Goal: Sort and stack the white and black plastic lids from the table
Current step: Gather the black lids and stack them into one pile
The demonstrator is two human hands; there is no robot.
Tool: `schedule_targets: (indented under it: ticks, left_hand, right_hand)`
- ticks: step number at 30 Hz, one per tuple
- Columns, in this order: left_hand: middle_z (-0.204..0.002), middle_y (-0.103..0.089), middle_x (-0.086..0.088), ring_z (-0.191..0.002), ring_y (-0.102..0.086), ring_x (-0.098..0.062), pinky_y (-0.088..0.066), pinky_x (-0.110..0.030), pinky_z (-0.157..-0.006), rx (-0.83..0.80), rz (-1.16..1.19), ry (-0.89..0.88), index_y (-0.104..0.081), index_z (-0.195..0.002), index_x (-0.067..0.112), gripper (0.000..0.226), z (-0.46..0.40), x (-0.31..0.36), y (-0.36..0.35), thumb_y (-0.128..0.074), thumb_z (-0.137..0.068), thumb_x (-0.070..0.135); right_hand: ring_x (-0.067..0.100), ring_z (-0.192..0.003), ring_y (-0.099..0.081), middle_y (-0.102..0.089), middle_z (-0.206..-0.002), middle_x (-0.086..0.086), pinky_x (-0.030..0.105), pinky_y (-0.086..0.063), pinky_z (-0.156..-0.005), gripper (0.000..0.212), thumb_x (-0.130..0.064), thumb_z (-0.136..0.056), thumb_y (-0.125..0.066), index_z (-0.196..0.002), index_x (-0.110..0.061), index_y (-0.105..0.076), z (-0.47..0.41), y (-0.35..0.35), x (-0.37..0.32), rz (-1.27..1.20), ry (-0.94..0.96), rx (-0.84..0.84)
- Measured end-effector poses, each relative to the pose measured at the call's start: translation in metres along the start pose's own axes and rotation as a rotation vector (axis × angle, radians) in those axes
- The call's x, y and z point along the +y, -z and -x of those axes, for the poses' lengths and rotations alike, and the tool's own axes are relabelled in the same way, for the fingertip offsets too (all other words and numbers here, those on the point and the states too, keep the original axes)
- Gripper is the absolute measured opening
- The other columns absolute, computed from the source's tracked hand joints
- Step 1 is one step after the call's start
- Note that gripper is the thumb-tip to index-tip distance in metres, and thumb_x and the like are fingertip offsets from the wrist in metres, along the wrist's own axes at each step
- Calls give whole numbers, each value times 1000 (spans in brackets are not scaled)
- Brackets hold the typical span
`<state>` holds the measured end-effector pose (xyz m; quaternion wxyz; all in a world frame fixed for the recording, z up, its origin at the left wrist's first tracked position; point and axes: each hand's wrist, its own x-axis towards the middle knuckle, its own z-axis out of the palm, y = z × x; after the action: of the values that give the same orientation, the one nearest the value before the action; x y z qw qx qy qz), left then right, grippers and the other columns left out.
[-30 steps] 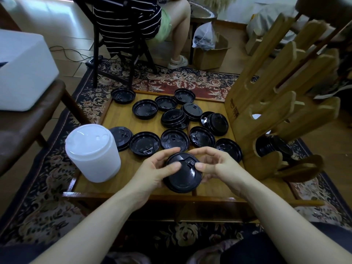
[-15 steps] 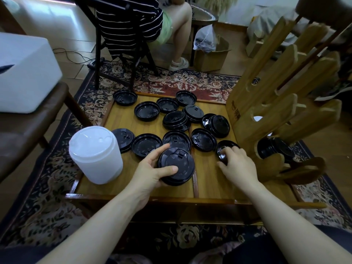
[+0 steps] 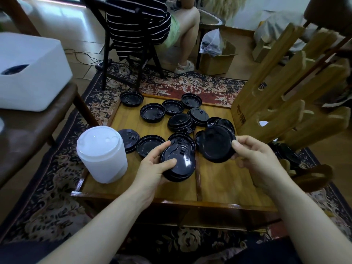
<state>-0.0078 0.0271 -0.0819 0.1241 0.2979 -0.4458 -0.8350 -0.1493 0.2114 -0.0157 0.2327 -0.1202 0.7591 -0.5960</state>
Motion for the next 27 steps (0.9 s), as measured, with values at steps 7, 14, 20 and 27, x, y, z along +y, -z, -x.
schedule_targets:
  ticks: [7, 14, 20, 27]
  left_hand:
    - [-123, -69, -5, -108, -70, -26, -62, -43, -79, -33, 40, -23, -58, -134, 25, 58, 2, -1, -1, -70, -82, 4]
    - [-127, -68, -6, -110, -69, -25, -62, -35, -72, -76, 57, -22, -60, -131, 26, 59, 6, 2, -4, -71, -74, 19]
    - [-122, -70, -1, -100, -73, -17, -60, -32, -68, -112, 28, -35, -61, -131, 24, 59, 10, 3, -8, -72, -74, 24]
    - [-117, -73, -3, -102, -73, -20, -60, -32, -69, -71, 35, -21, -65, -127, 23, 45, 7, 0, -5, -69, -85, 8]
  right_hand:
    - [11, -65, -58, -69, -82, 4, 19, -41, -50, 25, -9, -95, -55, -118, -5, -65, -2, -27, 15, -250, -329, -268]
    - [16, -66, -65, -71, -86, 10, 22, -52, -50, 47, -22, -81, -68, -124, -4, -59, 1, -34, 16, -283, -309, -306]
    - [16, -66, -64, -71, -100, 15, 22, -52, -49, 41, -17, -81, -74, -119, -6, -62, 3, -39, 20, -133, -261, -269]
    - [25, -99, -71, -70, -115, 8, 30, -58, -67, 57, -33, -74, -77, -124, -16, -58, 2, -42, 25, -94, -286, -235]
